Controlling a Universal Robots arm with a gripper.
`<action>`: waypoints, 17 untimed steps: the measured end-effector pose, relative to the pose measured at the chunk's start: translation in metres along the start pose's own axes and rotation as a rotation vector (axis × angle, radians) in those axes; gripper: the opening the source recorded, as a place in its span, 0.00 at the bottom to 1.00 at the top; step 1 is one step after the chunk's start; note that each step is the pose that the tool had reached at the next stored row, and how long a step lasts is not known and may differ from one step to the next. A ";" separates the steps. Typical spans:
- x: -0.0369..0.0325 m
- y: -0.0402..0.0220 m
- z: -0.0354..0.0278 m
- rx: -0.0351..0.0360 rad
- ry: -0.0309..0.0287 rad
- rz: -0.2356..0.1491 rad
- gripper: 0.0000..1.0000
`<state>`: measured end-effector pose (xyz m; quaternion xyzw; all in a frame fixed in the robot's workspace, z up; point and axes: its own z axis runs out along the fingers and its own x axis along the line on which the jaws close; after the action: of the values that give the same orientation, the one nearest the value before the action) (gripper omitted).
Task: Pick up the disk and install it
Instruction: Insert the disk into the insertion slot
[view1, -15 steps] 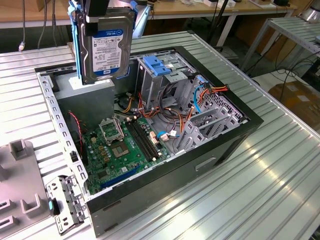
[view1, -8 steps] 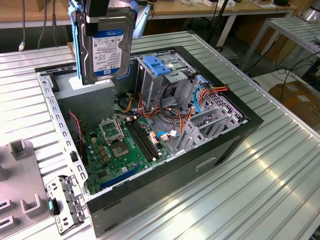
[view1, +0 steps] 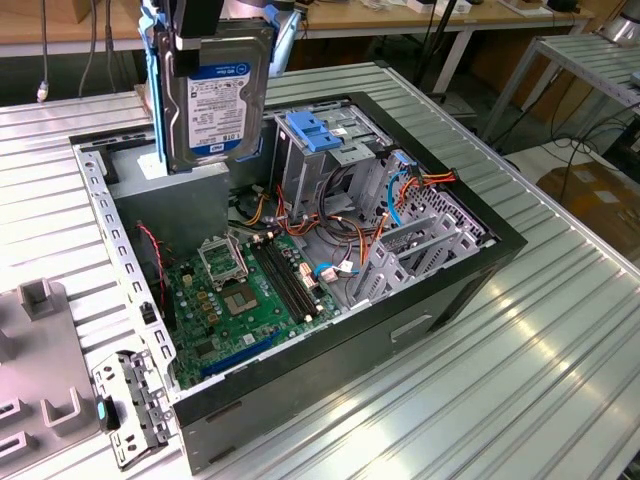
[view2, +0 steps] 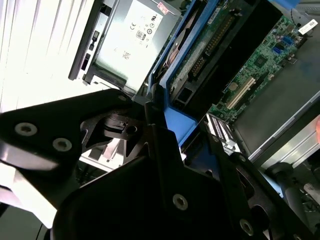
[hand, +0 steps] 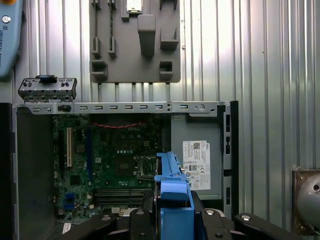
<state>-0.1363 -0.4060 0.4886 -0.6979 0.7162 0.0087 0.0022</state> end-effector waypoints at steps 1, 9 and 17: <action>0.0016 -0.0001 0.0000 0.0000 0.0000 0.000 0.37; 0.0132 -0.0004 -0.0002 0.0000 0.0000 0.000 0.37; 0.0324 -0.0008 -0.0005 0.0000 0.0000 0.000 0.37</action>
<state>-0.1363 -0.4384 0.4886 -0.6979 0.7162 0.0086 0.0022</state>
